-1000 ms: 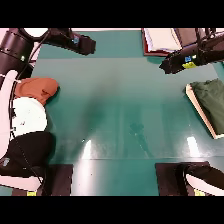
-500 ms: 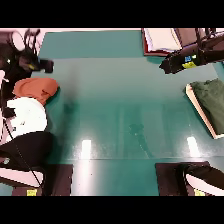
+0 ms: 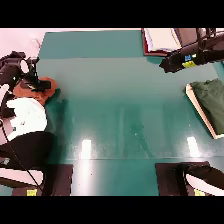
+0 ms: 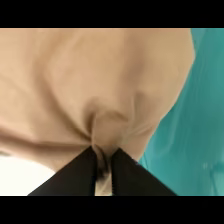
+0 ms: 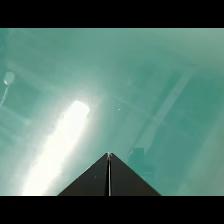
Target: Fold the shirts.
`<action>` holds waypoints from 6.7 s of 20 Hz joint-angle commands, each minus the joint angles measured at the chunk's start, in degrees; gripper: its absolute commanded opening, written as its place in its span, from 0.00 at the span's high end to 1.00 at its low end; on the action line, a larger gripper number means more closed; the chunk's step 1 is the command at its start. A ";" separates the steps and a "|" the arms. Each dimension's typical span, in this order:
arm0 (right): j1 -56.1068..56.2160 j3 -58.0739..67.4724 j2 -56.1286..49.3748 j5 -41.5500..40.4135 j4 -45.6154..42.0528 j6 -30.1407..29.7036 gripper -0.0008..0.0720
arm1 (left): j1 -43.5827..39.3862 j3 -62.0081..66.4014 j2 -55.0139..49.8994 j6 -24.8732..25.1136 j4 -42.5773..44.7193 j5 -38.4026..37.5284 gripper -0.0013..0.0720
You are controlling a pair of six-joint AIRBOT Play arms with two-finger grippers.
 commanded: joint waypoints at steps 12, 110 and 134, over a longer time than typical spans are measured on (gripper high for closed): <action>-6.45 18.82 2.84 -5.44 -0.02 0.26 0.97 | -32.11 23.56 22.34 10.40 -2.73 -6.25 0.95; -25.00 19.08 -0.55 4.33 9.38 -3.43 0.97 | -13.05 15.19 26.93 13.14 -22.97 10.19 0.95; -19.23 -15.72 -6.40 3.56 20.00 -5.25 0.40 | -0.20 -30.18 22.40 9.35 -26.34 -5.14 0.32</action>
